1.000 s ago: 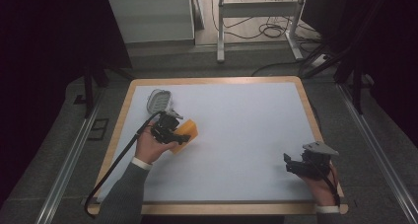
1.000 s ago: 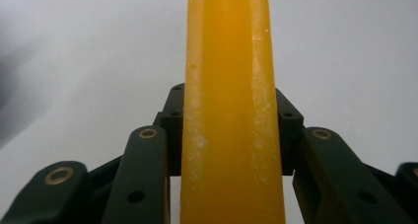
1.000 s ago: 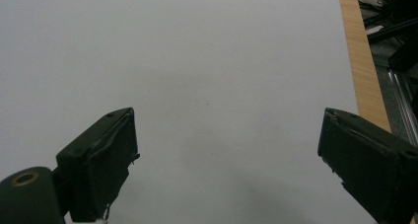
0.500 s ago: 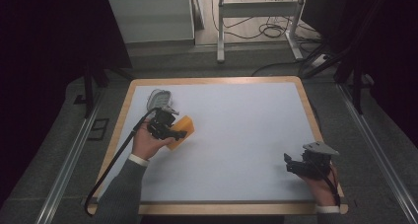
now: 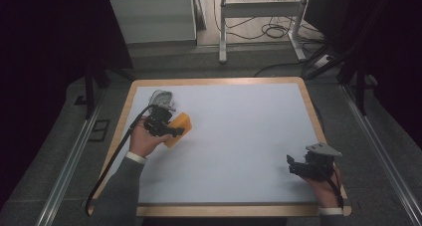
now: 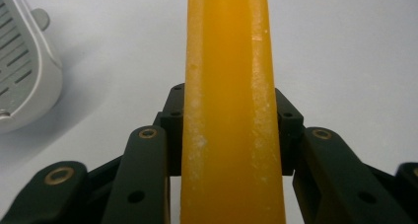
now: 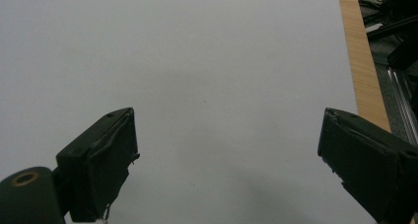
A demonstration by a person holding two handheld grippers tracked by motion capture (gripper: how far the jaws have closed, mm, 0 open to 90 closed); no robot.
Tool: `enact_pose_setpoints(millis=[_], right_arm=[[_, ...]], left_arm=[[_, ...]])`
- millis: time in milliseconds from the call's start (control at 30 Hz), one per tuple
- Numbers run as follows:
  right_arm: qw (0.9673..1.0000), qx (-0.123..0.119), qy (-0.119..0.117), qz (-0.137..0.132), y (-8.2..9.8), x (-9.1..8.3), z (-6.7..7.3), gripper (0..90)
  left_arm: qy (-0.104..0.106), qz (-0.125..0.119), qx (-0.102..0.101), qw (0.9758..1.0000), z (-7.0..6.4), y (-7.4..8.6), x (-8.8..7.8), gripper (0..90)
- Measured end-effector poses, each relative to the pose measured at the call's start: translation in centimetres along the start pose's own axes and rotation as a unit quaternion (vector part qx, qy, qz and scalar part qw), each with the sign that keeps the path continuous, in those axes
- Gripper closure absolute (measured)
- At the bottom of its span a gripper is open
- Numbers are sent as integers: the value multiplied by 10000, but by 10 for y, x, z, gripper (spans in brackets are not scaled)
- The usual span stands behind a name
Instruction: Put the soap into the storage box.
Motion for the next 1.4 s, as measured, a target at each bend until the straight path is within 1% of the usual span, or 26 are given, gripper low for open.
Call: enact_pose_setpoints(millis=[67,267,367,433,500,833,967,1067,1400], right_arm=[[10000,-4,2,6,0,0,0,82],[10000,-2,9,7,0,0,0,83],[10000,5,3,1,0,0,0,82],[10000,15,9,3,0,0,-1,83],[10000,10,15,11,0,0,-1,83],[10000,2,6,22,1,1,-1,82],[10000,3,13,19,1,1,-1,82],[10000,-1,5,29,1,2,-1,82],[10000,-5,17,40,2,3,-2,82]], left_arm=[[-20,-8,-23,10000,2,0,-1,612],[-66,24,-3,10000,4,-2,-3,612],[-71,16,-3,10000,5,-3,-3,612],[-56,-9,-37,10000,5,-4,-3,612],[-68,25,-8,10000,7,-4,-4,612],[-167,15,-81,9998,13,-10,-8,612],[-158,-2,-125,9998,16,-12,-9,612],[-189,33,-117,9997,18,-13,-10,612],[-233,44,-149,9996,24,-20,-13,612]])
Point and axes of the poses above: each handheld gripper's, and its own axes: x roughly forward along the jaws, y roughly out of its underside, z roughly to its left, the point moved 4 cm from there along x, roughly forward along the jaws, and after that the axes turned 4 degrees about y, right-handed, at the moved point
